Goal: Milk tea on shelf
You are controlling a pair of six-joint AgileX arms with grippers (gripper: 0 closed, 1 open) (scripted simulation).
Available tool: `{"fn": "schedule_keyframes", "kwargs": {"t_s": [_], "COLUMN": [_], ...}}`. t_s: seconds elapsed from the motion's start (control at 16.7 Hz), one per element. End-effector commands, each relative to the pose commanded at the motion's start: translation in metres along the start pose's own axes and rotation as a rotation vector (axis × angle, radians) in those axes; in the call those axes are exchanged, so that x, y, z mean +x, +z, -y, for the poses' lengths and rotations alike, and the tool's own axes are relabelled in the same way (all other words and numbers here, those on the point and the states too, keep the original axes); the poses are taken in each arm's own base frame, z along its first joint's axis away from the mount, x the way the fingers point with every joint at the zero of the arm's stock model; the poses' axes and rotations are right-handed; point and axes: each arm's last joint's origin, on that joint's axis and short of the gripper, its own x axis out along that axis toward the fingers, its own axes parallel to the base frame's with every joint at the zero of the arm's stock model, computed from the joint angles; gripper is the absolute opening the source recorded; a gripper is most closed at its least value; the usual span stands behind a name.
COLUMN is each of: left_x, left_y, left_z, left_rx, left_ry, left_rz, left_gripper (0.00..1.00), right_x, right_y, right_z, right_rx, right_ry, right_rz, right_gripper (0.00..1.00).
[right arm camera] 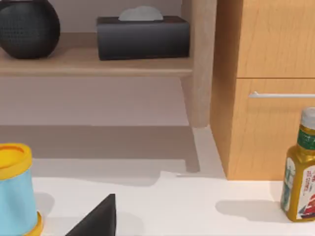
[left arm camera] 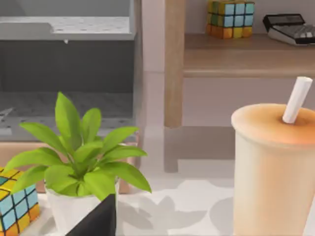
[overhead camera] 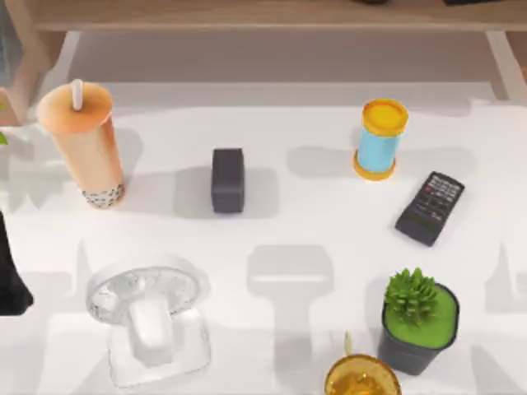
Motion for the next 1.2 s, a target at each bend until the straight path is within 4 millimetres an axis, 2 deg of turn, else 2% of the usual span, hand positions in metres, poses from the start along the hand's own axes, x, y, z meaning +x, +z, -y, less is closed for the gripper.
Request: {"fn": "schedule_keyframes", "kwargs": {"t_s": [0.42, 0.72, 0.96, 1.2], "left_x": [0.009, 0.04, 0.075, 0.098], "left_y": [0.009, 0.014, -0.006, -0.028], "left_z": [0.001, 0.008, 0.023, 0.042], "left_rx": [-0.014, -0.024, -0.014, -0.008], "left_ry": [0.031, 0.072, 0.064, 0.025], "left_rz": [0.007, -0.041, -0.161, -0.207], "left_gripper": [1.0, 1.0, 1.0, 1.0], "right_x": [0.0, 0.0, 0.0, 0.0], "right_y": [0.0, 0.0, 0.0, 0.0], "right_z": [0.0, 0.0, 0.0, 0.0], "right_rx": [0.0, 0.0, 0.0, 0.0], "right_ry": [0.0, 0.0, 0.0, 0.0], "right_rz": [0.0, 0.0, 0.0, 0.0], "right_gripper": [1.0, 1.0, 1.0, 1.0]}}
